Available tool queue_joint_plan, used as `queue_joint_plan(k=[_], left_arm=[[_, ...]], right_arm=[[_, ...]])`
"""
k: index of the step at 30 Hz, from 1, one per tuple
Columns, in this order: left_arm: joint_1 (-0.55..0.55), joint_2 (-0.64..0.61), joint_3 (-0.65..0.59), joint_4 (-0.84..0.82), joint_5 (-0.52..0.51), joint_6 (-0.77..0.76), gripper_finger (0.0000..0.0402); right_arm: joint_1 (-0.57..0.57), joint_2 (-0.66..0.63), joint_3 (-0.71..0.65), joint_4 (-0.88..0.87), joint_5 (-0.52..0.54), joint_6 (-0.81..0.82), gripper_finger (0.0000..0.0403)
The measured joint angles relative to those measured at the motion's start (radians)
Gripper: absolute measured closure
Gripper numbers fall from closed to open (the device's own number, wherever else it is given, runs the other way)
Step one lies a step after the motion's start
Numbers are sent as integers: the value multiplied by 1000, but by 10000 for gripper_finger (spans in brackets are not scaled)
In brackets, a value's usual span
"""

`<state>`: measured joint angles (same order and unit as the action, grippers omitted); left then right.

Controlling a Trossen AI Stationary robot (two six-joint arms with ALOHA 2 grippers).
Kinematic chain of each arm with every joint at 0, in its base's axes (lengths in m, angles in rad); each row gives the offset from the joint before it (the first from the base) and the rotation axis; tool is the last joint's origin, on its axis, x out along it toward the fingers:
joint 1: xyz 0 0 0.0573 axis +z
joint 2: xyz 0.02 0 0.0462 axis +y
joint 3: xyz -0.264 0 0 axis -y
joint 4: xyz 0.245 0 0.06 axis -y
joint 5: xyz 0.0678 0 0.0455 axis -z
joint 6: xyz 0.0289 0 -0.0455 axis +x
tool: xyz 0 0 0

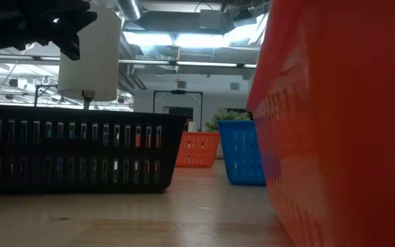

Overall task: Stack baskets by color
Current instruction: Move the bottom right blue bin to the center of the table

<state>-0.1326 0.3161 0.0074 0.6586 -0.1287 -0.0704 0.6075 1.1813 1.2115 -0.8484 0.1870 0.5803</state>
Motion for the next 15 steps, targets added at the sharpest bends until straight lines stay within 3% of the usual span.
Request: queue_joint_plan(k=[5,8,11,15], left_arm=[[0,0,0,0,0,0,304],[1,0,0,4,-7,21,304],[1,0,0,8,-37,48,304],[1,0,0,8,-65,56,304]], right_arm=[[-24,116,77,-295,-16,289,388],[-53,156,90,-499,-146,509,380],[-72,175,84,-625,-301,548,355],[-106,184,74,-699,-310,540,318]])
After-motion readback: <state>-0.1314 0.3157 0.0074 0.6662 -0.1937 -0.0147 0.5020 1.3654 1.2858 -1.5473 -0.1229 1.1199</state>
